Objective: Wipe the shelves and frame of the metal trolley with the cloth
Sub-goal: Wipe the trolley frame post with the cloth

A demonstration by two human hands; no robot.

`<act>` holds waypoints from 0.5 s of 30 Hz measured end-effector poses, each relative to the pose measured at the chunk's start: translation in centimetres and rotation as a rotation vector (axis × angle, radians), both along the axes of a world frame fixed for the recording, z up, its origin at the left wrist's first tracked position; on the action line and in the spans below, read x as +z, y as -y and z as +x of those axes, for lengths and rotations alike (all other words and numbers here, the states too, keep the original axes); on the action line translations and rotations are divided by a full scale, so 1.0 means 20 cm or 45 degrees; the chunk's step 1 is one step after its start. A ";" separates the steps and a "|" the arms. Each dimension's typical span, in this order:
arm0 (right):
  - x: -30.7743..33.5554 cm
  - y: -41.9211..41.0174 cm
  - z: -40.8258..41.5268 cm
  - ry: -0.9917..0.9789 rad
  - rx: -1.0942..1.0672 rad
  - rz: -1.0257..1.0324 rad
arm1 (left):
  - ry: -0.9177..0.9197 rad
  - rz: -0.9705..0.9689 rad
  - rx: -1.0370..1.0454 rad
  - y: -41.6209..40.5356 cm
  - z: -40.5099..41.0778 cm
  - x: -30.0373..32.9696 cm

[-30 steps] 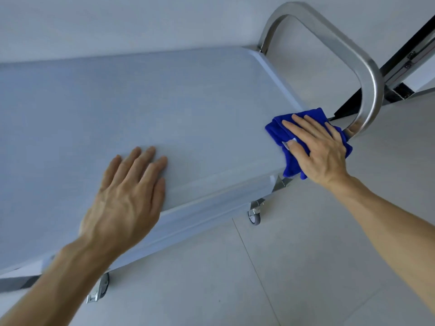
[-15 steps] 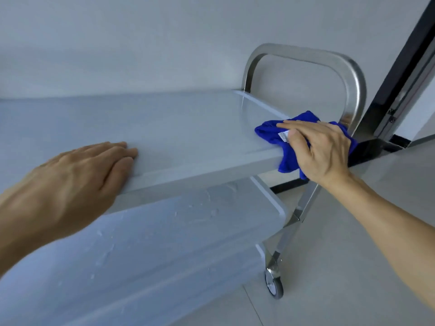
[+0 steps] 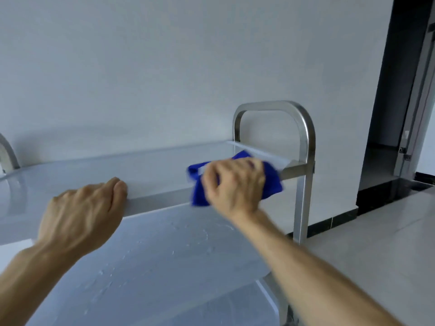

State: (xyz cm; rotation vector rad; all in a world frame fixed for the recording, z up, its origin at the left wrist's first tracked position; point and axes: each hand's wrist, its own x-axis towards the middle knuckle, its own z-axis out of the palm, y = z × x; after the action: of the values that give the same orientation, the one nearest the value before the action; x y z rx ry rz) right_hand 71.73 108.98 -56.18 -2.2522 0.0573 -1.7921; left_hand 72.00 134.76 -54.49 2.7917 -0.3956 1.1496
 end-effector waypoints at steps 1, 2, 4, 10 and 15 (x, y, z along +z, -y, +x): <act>-0.01 -0.12 0.01 0.029 0.066 -0.022 | 0.004 -0.014 0.000 -0.01 0.00 -0.01; -0.02 -0.22 0.02 0.064 0.121 -0.038 | 0.004 -0.018 -0.001 -0.02 0.02 -0.02; -0.03 -0.34 0.03 0.122 0.199 -0.055 | 0.023 -0.006 -0.008 -0.06 0.08 -0.05; -0.01 0.15 0.00 0.029 0.187 -0.293 | 0.047 -0.108 -0.035 -0.13 0.23 -0.12; 0.01 0.58 -0.03 -0.078 -0.001 -0.113 | 0.054 -0.095 0.000 -0.10 0.22 -0.11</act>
State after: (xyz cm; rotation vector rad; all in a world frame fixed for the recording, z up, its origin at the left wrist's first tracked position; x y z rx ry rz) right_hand 71.21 97.29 -56.06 -2.3687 -0.0097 -1.7588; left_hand 76.33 136.80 -56.68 2.7077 -0.3487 1.1999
